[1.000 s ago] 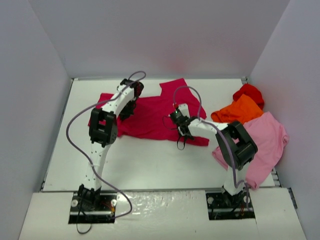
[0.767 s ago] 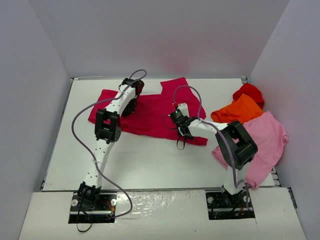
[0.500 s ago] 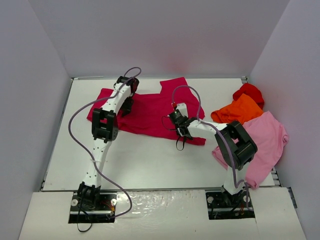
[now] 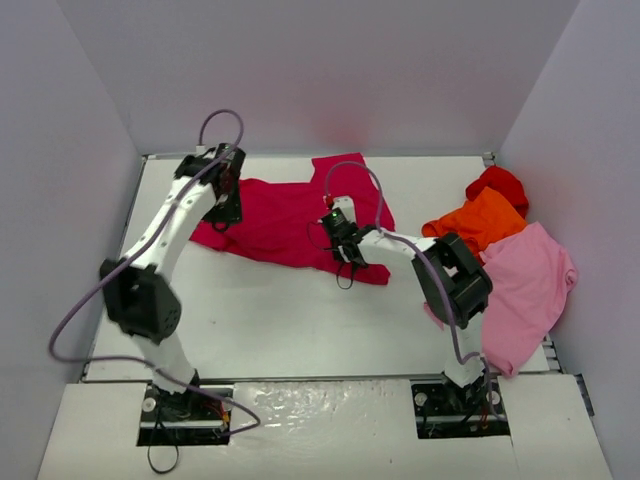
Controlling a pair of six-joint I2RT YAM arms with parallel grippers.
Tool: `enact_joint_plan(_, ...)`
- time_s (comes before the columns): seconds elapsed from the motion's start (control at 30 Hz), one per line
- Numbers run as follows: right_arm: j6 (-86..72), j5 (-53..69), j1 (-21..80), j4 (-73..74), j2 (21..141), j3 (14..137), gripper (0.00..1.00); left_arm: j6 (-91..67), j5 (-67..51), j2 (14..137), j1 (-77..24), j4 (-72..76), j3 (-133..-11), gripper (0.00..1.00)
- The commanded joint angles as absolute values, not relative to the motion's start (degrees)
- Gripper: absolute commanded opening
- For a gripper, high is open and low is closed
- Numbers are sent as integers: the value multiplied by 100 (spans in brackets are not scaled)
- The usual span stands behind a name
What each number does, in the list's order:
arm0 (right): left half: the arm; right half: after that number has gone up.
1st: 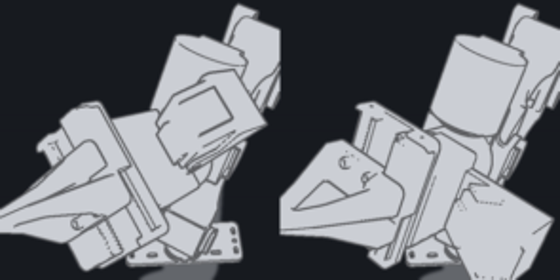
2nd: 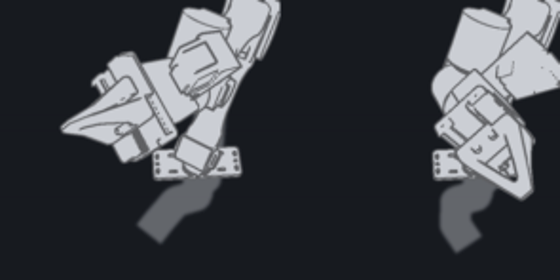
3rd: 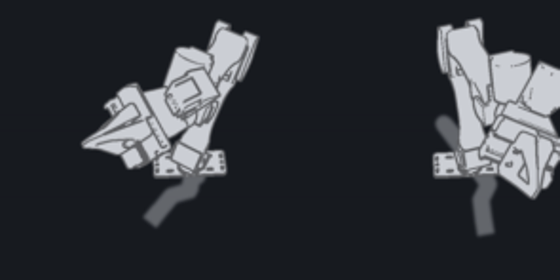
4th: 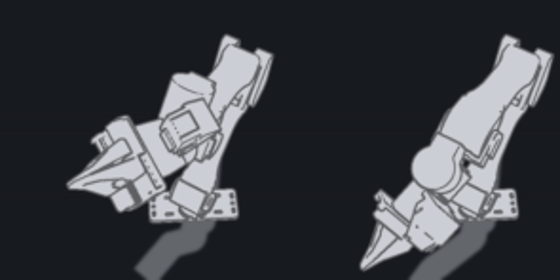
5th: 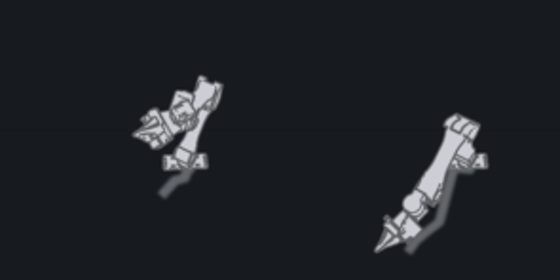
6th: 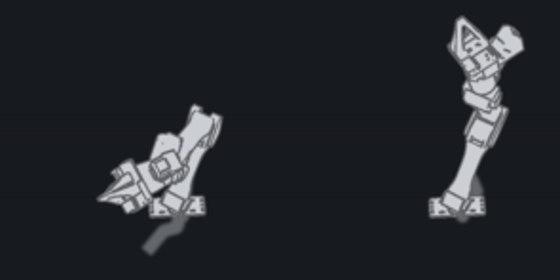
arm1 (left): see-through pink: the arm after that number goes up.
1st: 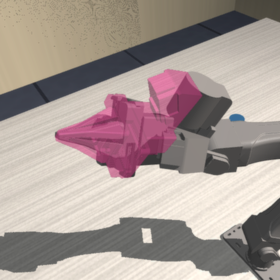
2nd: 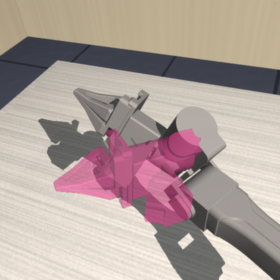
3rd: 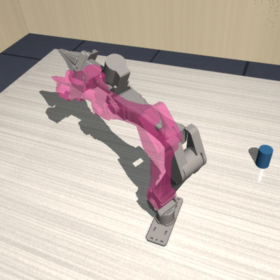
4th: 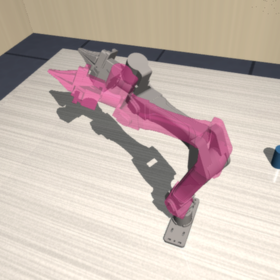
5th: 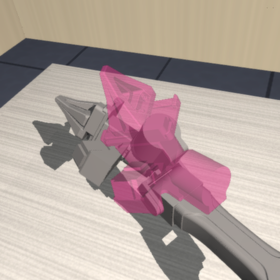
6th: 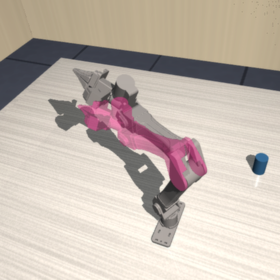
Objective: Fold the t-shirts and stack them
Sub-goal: Fold the flattened tshirt in 1/3 of the way
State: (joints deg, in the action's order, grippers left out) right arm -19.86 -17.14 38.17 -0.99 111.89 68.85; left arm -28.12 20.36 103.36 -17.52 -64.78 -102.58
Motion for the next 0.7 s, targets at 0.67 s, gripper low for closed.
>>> enact_joint_plan(0.67,-3082,-2090,4365,868,9956,4838,0,-3038,2103,7522,-1740,-6686,-9089,68)
